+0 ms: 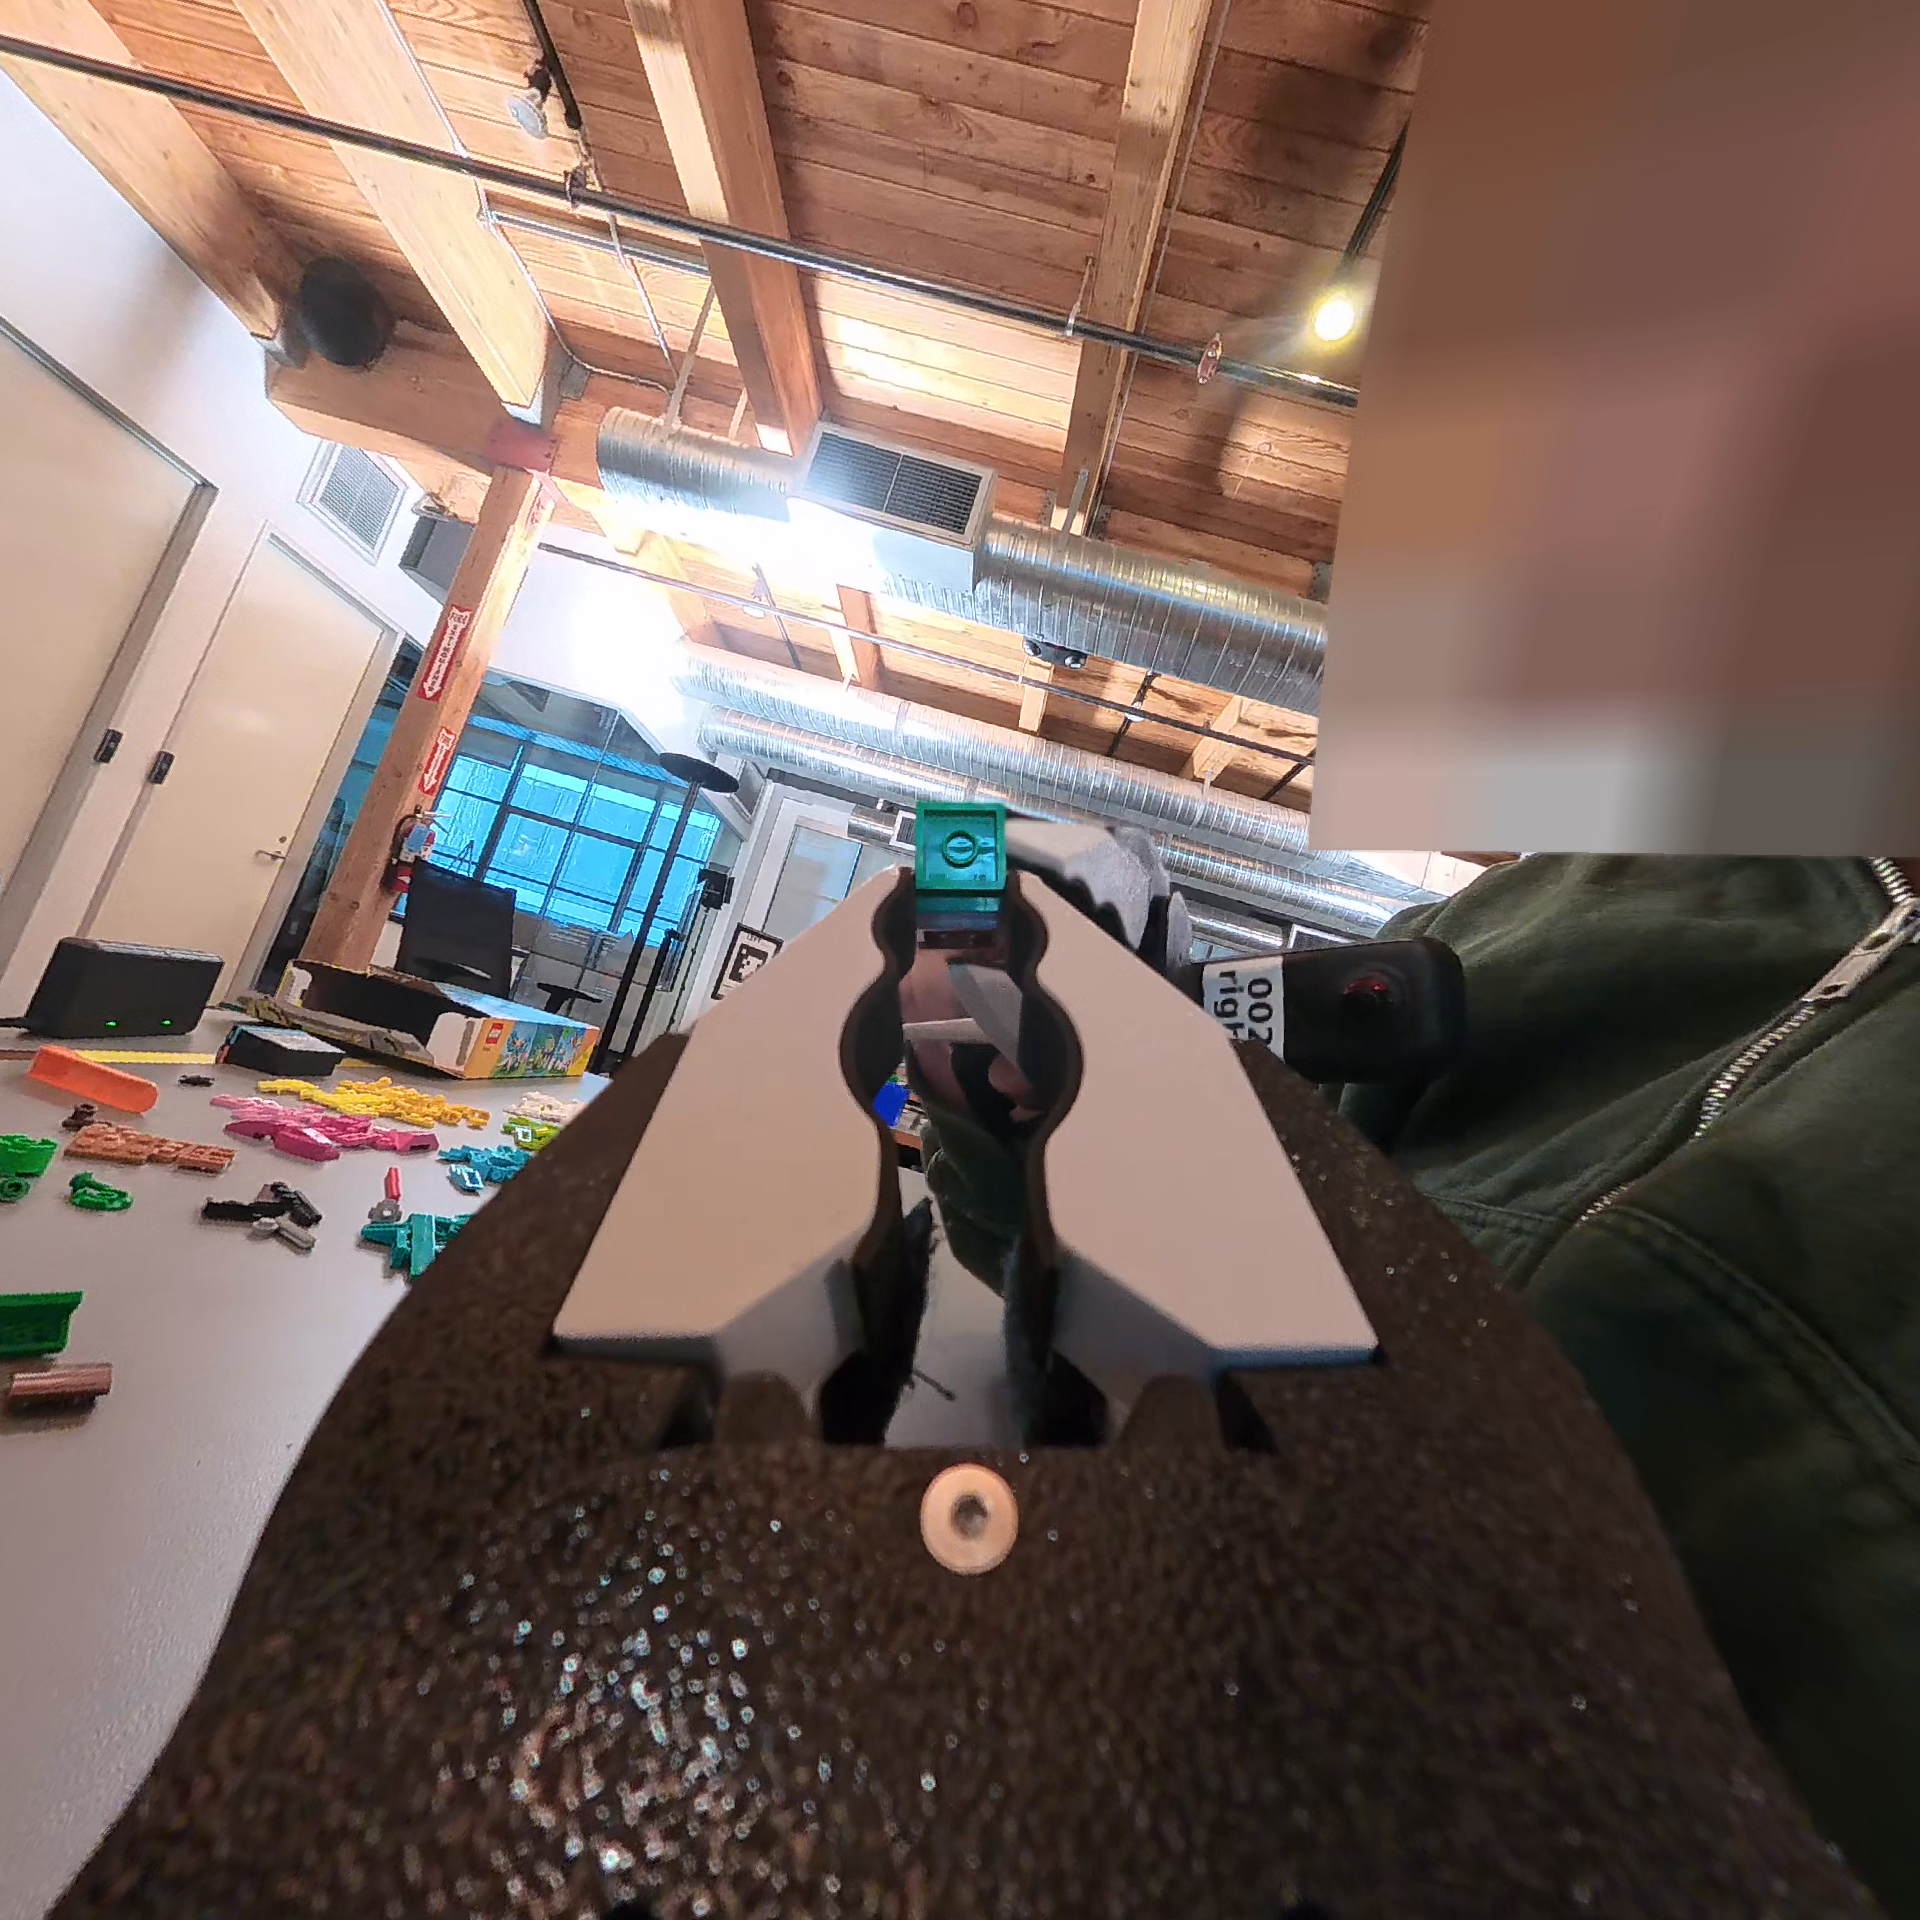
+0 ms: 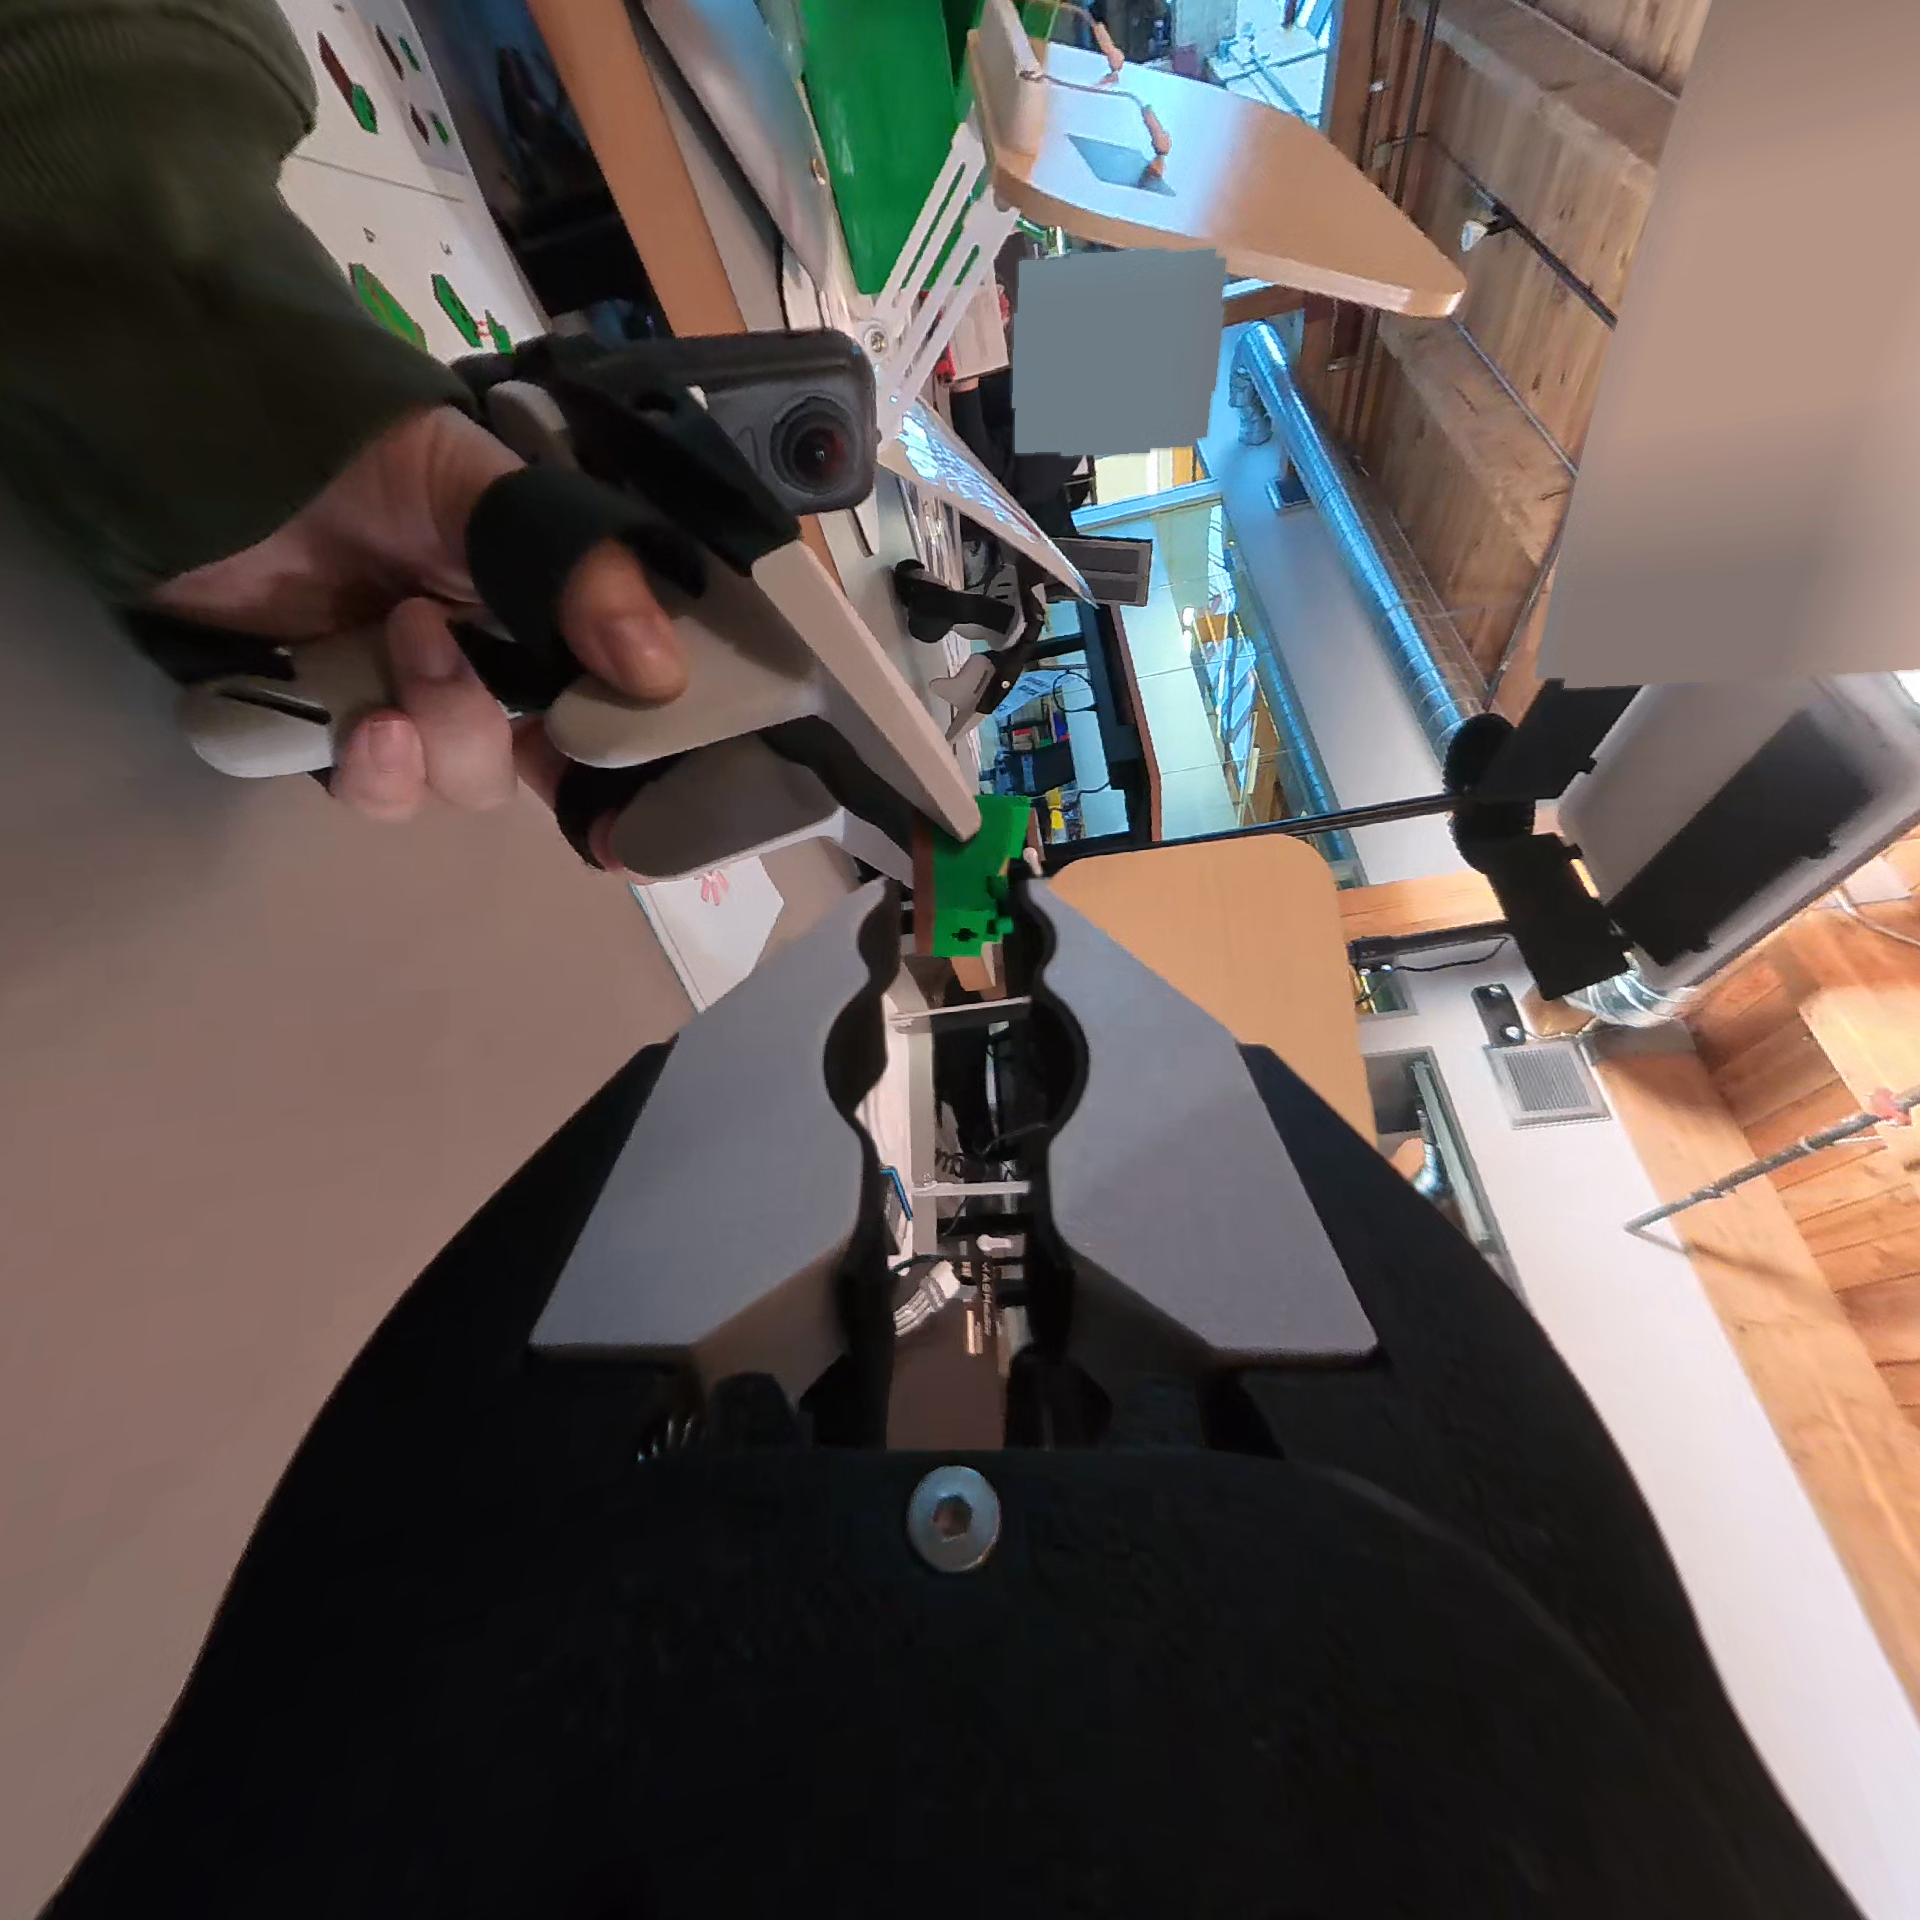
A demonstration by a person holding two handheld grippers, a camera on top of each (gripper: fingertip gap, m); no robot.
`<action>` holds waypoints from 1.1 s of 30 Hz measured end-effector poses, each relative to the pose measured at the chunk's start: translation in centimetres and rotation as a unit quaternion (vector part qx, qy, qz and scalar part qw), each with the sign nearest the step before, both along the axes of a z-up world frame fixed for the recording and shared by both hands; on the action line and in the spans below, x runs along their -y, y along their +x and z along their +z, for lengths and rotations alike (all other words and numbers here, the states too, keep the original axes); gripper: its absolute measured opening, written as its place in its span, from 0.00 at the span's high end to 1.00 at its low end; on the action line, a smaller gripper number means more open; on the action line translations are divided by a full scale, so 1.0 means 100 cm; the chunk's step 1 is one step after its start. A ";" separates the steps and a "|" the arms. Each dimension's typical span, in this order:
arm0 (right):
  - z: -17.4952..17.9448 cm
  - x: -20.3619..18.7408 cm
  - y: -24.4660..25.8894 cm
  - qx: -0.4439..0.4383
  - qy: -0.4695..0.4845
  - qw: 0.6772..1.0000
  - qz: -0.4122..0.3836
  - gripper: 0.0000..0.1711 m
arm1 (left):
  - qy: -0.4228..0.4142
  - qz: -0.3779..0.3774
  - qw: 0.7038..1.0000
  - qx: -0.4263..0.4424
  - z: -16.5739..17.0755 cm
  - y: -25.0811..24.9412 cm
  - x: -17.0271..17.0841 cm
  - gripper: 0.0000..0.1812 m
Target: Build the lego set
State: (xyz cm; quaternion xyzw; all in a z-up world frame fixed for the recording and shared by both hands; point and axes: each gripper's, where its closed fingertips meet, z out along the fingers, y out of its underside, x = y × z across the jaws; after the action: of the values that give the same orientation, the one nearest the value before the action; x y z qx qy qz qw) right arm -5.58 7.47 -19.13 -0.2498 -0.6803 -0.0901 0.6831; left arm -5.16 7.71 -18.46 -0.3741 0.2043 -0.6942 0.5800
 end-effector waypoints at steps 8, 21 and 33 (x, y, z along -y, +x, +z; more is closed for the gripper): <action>0.000 0.000 0.002 -0.024 -0.013 1.000 0.004 0.92 | -0.002 -0.003 1.000 -0.004 -0.001 0.002 0.000 0.92; -0.003 -0.005 0.000 -0.029 -0.021 0.999 0.003 0.92 | -0.014 0.009 1.000 -0.006 -0.002 0.001 -0.004 0.92; -0.002 -0.005 -0.001 -0.030 -0.019 0.999 0.015 0.92 | -0.015 0.011 1.000 -0.003 -0.002 0.000 -0.005 0.92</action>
State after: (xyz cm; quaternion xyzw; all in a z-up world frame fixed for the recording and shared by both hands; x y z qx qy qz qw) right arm -5.63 7.98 -19.37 -0.2549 -0.6650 -0.0594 0.6995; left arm -5.20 8.22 -18.70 -0.3873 0.1913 -0.6896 0.5813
